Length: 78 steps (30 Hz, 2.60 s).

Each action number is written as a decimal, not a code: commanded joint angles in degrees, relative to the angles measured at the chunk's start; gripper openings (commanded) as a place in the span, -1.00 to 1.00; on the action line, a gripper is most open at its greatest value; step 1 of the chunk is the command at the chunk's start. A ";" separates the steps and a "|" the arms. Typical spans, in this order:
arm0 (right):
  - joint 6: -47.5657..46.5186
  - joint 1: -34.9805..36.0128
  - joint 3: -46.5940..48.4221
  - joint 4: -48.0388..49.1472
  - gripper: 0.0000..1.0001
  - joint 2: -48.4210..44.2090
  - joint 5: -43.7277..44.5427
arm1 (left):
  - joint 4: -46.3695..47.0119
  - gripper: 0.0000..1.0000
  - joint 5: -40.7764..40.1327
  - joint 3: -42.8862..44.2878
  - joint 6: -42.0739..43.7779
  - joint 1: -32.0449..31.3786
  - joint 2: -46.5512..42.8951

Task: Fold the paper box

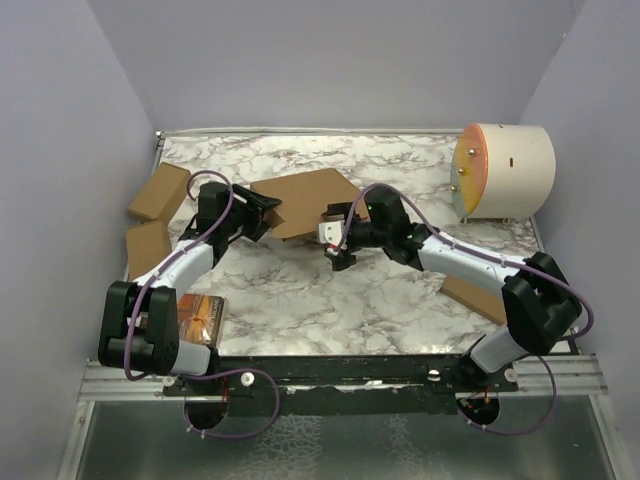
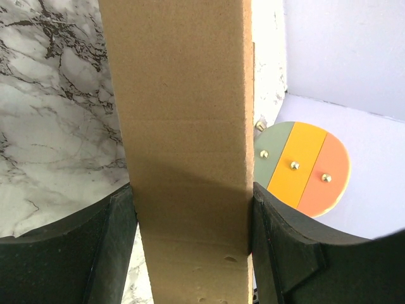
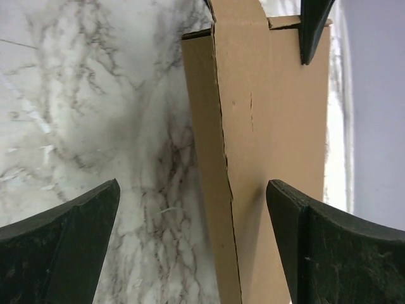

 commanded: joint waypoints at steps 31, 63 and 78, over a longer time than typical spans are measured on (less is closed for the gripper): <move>-3.25 6.66 -9.09 42.27 0.00 9.89 22.42 | -0.62 0.29 5.97 -0.03 -6.74 1.76 -1.62; 43.03 -8.59 33.88 -3.21 -0.03 12.79 5.51 | -17.85 0.98 -13.11 12.00 11.55 5.70 -22.79; 83.39 -19.33 30.67 -1.54 -0.05 21.50 -32.52 | 5.05 0.98 4.23 -4.29 34.15 5.71 -25.96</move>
